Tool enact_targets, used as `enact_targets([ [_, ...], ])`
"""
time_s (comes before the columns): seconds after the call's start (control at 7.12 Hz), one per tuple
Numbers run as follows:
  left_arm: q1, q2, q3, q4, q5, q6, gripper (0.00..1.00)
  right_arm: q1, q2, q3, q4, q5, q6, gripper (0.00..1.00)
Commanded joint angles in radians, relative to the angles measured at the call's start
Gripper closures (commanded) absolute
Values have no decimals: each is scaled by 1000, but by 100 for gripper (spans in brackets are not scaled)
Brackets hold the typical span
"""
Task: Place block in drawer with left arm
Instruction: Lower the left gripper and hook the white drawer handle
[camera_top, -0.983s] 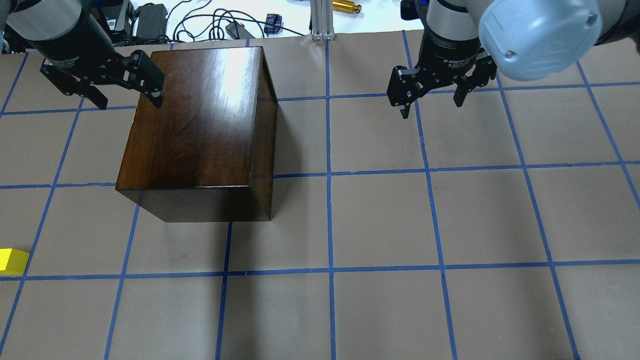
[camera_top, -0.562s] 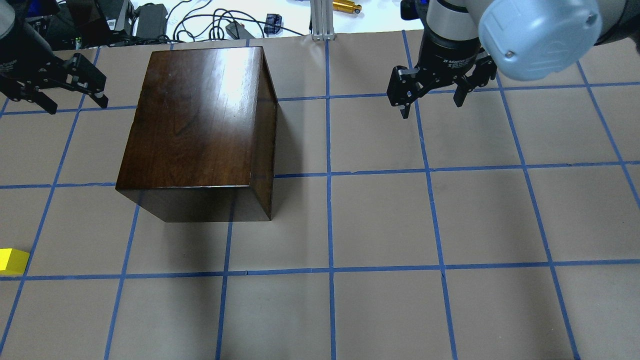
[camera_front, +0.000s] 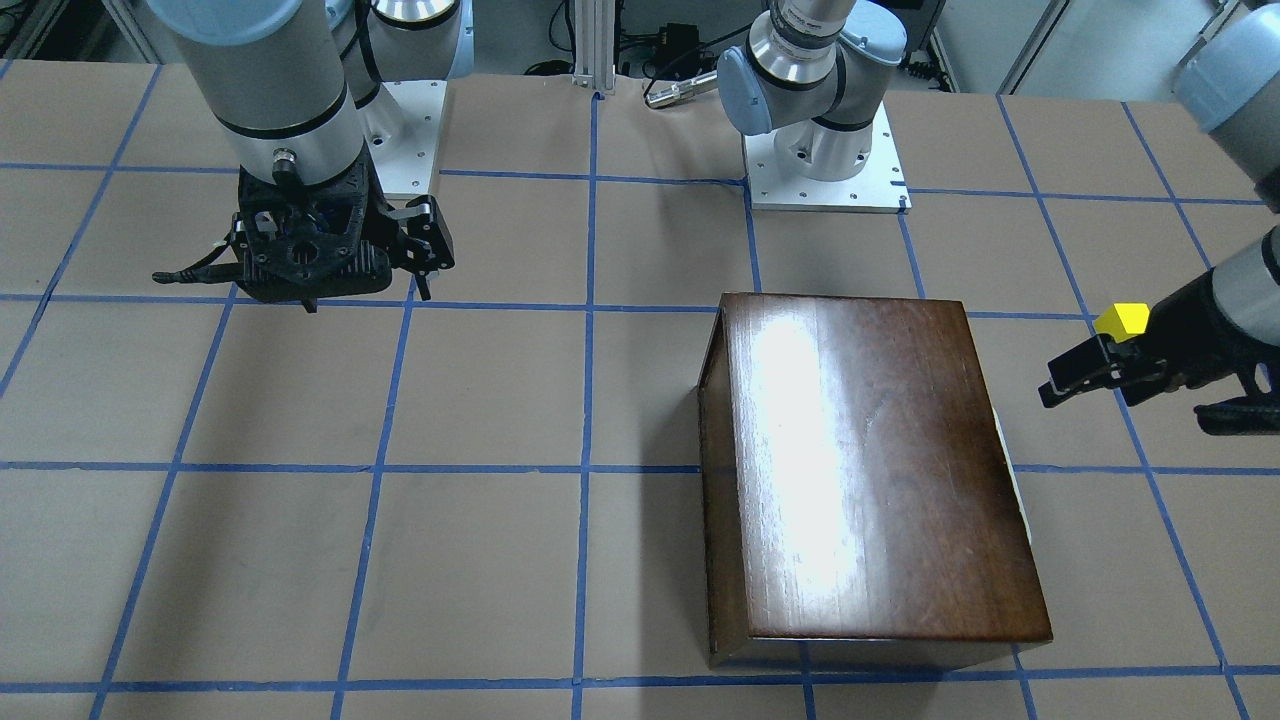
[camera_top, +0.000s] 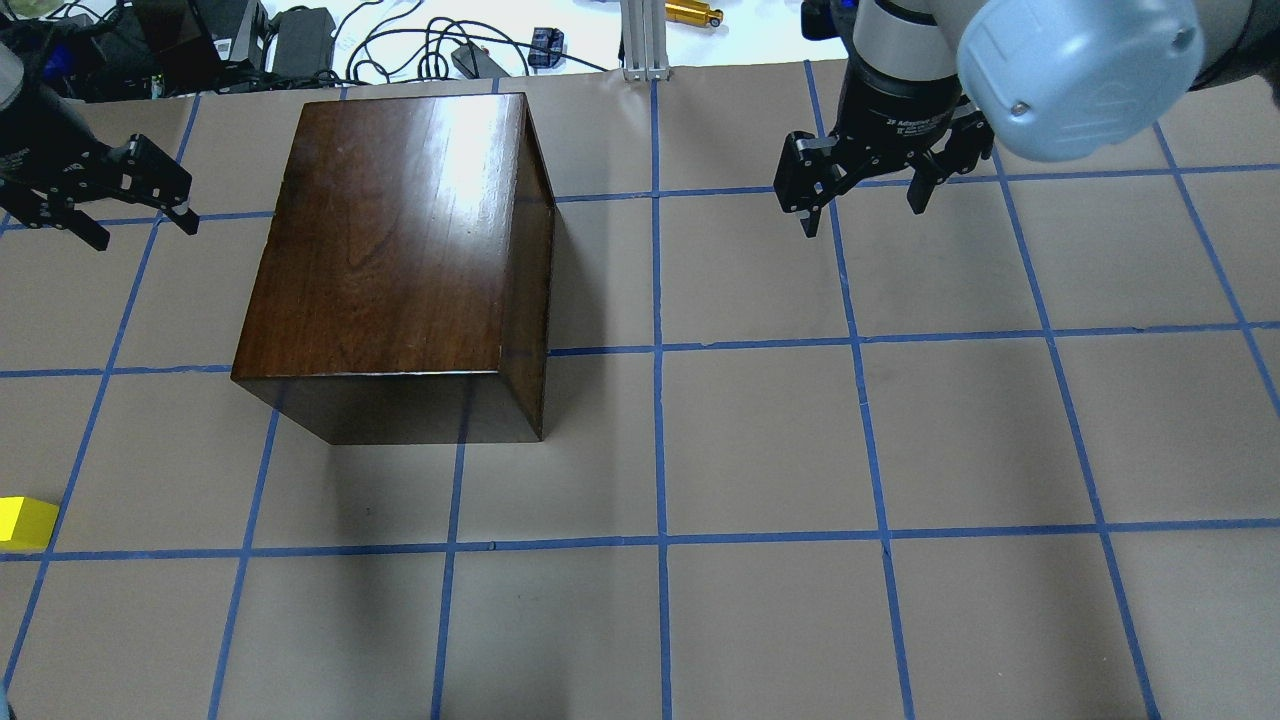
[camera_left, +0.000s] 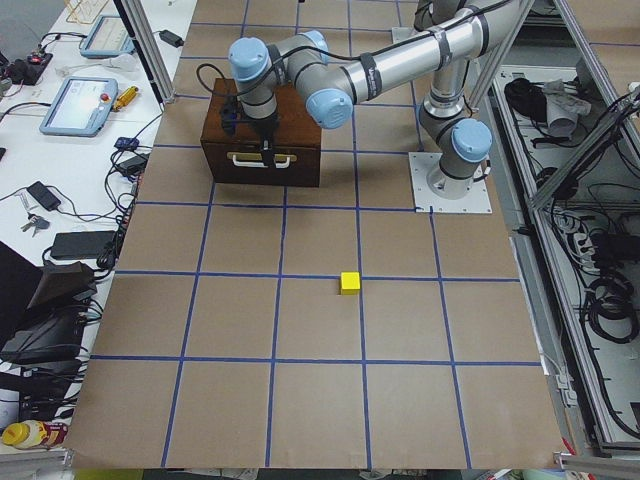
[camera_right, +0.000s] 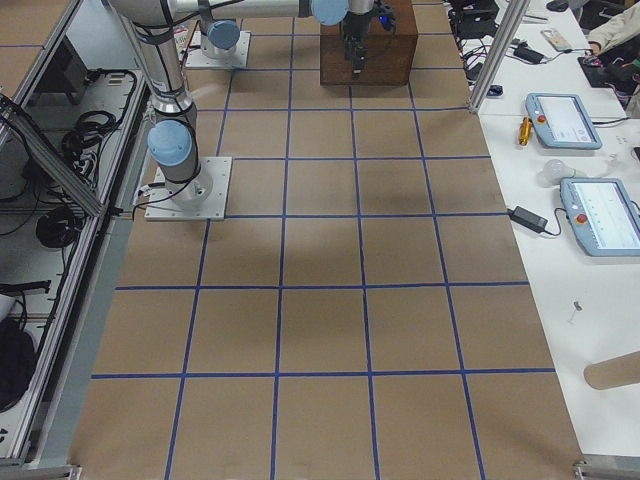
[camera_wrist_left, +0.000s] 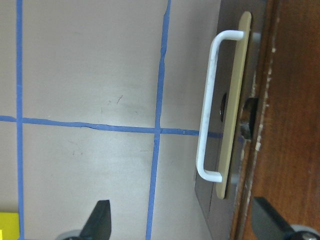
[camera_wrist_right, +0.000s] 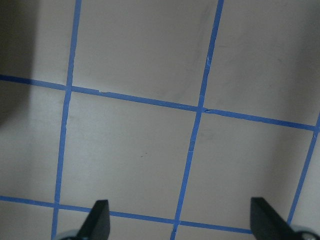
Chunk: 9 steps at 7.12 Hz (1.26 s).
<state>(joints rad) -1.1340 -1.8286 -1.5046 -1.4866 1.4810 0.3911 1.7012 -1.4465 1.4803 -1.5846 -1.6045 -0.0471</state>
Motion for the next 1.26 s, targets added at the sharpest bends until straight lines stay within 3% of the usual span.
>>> enact_targets([
  [0.0, 28, -56, -14, 14, -77, 87, 0, 0, 0, 0, 0, 0, 1, 0],
  [0.14, 43, -72, -29, 25, -132, 100, 0, 0, 0, 0, 0, 0, 1, 0],
  [0.56, 46, -113, -61, 46, -172, 100, 0, 0, 0, 0, 0, 0, 0, 0],
  [1.12, 45, -158, -62, 80, -174, 100, 0, 0, 0, 0, 0, 0, 1, 0],
])
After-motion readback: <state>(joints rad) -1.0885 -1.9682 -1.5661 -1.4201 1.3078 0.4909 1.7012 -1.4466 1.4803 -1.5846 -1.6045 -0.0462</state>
